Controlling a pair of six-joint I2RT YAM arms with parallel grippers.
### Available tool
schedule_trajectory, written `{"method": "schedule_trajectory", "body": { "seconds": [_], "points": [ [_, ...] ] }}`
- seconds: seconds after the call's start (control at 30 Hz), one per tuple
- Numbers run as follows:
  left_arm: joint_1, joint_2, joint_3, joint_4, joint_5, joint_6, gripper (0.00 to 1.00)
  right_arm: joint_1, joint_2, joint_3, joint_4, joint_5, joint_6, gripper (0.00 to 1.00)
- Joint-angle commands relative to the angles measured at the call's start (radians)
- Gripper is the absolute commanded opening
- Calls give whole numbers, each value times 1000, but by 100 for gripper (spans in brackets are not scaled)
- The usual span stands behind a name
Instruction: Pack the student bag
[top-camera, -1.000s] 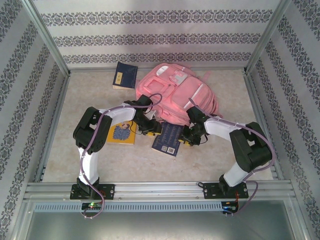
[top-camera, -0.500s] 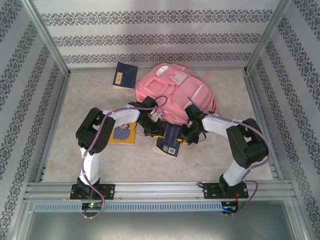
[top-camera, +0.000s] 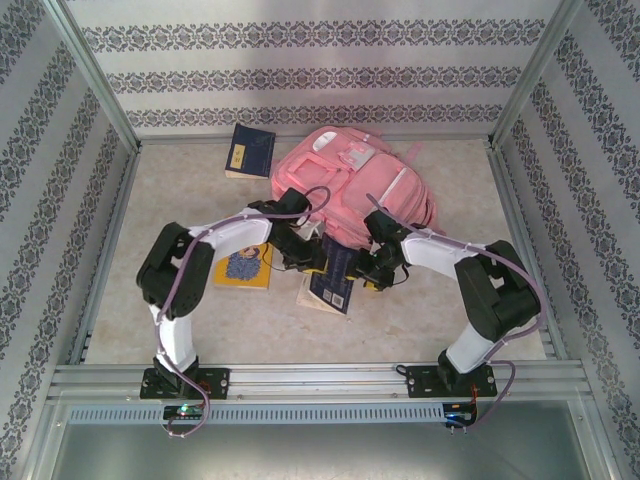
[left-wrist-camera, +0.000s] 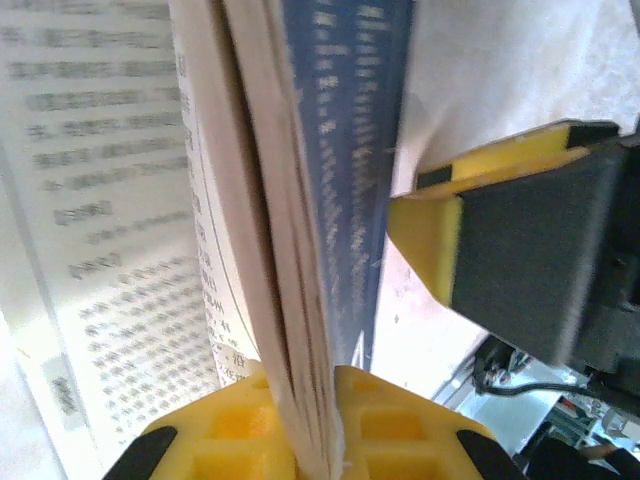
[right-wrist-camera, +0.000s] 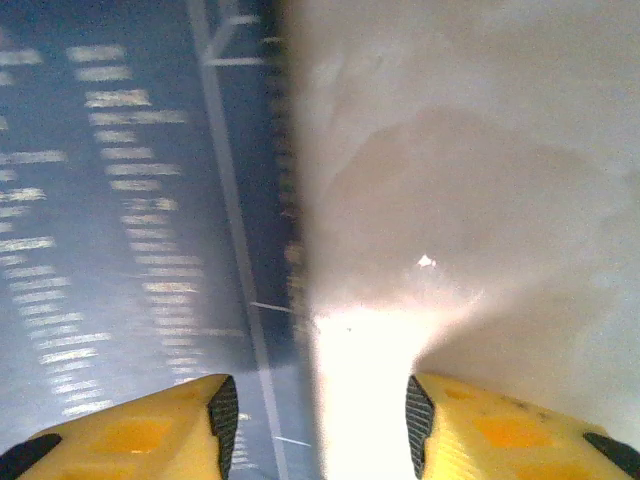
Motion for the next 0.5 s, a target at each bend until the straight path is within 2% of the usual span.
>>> {"method": "schedule_trajectory", "body": {
  "seconds": [0.0,0.27,0.4,0.47],
  "points": [
    [-9,-161,-42,-71,-23,37,0,19,-109,-1,-84,63,-46,58],
    [7,-454,-72,-182,-113,-1,0,24,-373,48,-147,35,-68,76],
    [17,-531,-2,-175,-124,-45,0,5,-516,50,-8,-52,-27,95],
    [27,-555,24,-102,-78,-99,0,-27,-567,27,127,-156,28,98]
  ]
}}
